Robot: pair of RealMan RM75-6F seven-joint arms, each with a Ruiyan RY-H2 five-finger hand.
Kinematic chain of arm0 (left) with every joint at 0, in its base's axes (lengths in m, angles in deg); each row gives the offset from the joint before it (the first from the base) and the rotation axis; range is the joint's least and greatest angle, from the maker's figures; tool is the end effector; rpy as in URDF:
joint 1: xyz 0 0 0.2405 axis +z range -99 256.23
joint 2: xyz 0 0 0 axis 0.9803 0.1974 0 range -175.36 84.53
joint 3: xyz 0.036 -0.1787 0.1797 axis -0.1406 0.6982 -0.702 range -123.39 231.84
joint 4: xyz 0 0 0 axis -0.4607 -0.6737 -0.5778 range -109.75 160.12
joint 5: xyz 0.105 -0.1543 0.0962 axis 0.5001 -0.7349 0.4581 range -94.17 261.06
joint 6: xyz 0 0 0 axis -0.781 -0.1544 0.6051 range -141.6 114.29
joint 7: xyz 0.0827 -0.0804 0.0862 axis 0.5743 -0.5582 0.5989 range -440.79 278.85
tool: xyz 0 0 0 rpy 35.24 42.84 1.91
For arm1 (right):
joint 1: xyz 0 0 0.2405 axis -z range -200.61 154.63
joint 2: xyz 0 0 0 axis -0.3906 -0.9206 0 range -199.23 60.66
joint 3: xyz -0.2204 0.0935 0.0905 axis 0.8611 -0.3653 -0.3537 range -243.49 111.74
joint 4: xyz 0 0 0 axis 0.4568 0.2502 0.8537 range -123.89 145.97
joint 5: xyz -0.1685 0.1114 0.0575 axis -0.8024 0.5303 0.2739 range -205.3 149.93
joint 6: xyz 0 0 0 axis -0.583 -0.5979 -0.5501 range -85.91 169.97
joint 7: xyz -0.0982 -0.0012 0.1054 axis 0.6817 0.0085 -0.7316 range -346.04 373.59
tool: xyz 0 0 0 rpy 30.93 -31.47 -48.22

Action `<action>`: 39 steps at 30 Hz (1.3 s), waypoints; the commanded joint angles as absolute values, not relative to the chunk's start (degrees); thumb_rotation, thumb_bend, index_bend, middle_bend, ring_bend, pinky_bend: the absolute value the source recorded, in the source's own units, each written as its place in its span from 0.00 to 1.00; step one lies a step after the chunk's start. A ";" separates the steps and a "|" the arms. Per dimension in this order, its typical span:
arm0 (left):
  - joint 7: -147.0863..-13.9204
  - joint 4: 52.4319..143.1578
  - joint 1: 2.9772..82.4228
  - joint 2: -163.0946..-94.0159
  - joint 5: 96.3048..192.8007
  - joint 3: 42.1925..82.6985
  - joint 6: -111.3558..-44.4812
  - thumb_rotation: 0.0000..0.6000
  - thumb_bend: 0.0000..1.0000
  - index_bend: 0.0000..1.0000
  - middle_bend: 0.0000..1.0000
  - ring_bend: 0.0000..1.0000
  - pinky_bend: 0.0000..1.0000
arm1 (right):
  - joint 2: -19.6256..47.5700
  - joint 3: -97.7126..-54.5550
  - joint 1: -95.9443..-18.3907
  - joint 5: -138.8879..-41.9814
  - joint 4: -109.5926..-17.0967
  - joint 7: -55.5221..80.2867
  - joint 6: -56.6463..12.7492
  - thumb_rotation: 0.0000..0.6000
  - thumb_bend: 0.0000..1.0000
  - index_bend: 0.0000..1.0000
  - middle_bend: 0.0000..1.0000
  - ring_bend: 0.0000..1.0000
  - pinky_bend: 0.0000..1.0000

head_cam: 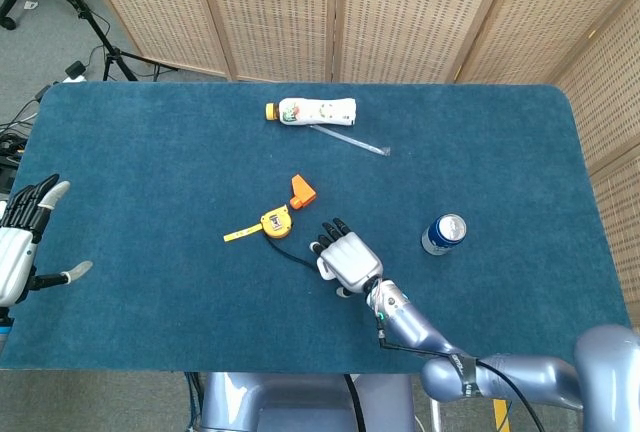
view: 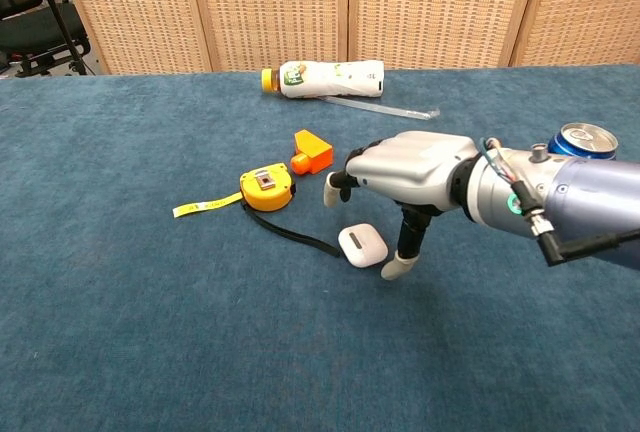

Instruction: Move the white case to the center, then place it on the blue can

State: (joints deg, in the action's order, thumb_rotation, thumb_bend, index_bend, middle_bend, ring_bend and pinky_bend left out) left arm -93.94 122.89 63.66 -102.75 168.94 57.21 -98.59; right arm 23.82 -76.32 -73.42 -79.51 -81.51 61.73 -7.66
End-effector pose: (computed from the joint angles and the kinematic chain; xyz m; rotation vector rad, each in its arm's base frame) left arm -0.2649 0.2306 0.1880 -1.4174 -0.9553 -1.1905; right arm -0.0793 -0.3163 -0.0612 2.1727 -0.6851 0.7308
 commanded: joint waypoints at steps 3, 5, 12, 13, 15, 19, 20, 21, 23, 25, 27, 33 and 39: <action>-94.67 122.72 63.85 -102.54 169.09 57.60 -98.25 1.00 0.00 0.00 0.00 0.00 0.00 | 25.47 -75.74 -75.14 -77.54 -79.45 62.24 -8.15 1.00 0.20 0.23 0.23 0.08 0.07; -94.84 122.67 63.94 -102.54 169.16 57.76 -98.21 1.00 0.00 0.00 0.00 0.00 0.00 | 25.95 -75.70 -75.67 -76.55 -78.81 61.96 -8.04 1.00 0.24 0.24 0.23 0.08 0.07; -95.76 122.49 64.19 -102.34 169.17 58.28 -97.76 1.00 0.00 0.00 0.00 0.00 0.00 | 27.63 -74.98 -77.66 -74.32 -76.47 62.01 -7.94 1.00 0.26 0.29 0.24 0.09 0.07; -96.02 122.42 64.23 -102.28 169.03 58.39 -97.68 1.00 0.00 0.00 0.00 0.00 0.00 | 28.13 -74.95 -77.99 -74.09 -75.79 61.88 -7.75 1.00 0.26 0.30 0.25 0.10 0.07; -96.29 122.28 64.23 -102.23 169.04 58.51 -97.47 1.00 0.00 0.00 0.00 0.00 0.00 | 28.90 -74.78 -78.46 -73.96 -74.56 61.58 -7.63 1.00 0.29 0.33 0.28 0.12 0.07; -96.48 122.16 64.18 -102.21 169.10 58.68 -96.97 1.00 0.00 0.00 0.00 0.00 0.00 | 29.95 -74.41 -79.09 -73.98 -72.64 60.95 -7.64 1.00 0.32 0.41 0.35 0.17 0.07; -96.55 122.13 64.17 -102.20 169.10 58.73 -96.85 1.00 0.00 0.00 0.00 0.00 0.00 | 30.19 -74.40 -79.16 -74.19 -72.22 60.54 -7.65 1.00 0.33 0.44 0.39 0.20 0.08; -96.62 122.10 64.16 -102.19 169.10 58.78 -96.75 1.00 0.00 0.00 0.00 0.00 0.00 | 30.40 -74.44 -79.18 -74.65 -71.84 59.96 -7.75 1.00 0.34 0.46 0.42 0.22 0.09; -96.69 122.00 64.16 -102.21 169.06 58.96 -96.64 1.00 0.00 0.00 0.00 0.00 0.00 | 30.85 -74.50 -78.96 -76.88 -70.94 57.89 -8.21 1.00 0.39 0.51 0.48 0.28 0.13; -96.82 121.91 64.15 -102.24 169.00 59.08 -96.47 1.00 0.00 0.00 0.00 0.00 0.00 | 30.91 -74.31 -78.67 -78.82 -70.43 56.19 -8.45 1.00 0.42 0.53 0.50 0.29 0.14; -96.93 121.88 64.14 -102.23 168.97 59.17 -96.29 1.00 0.00 0.00 0.00 0.00 0.00 | 30.61 -74.24 -78.47 -80.43 -70.51 54.88 -8.71 1.00 0.43 0.53 0.50 0.30 0.14; -96.86 121.93 64.20 -102.19 169.15 59.34 -96.00 1.00 0.00 0.00 0.00 0.00 0.00 | 25.03 -74.92 -77.25 -86.65 -77.78 51.73 -11.90 1.00 0.47 0.53 0.50 0.30 0.14; -96.67 122.09 64.42 -102.18 169.76 59.30 -96.14 1.00 0.00 0.00 0.00 0.00 0.00 | 14.65 -76.93 -75.53 -90.29 -87.58 51.17 -15.92 1.00 0.47 0.53 0.50 0.30 0.14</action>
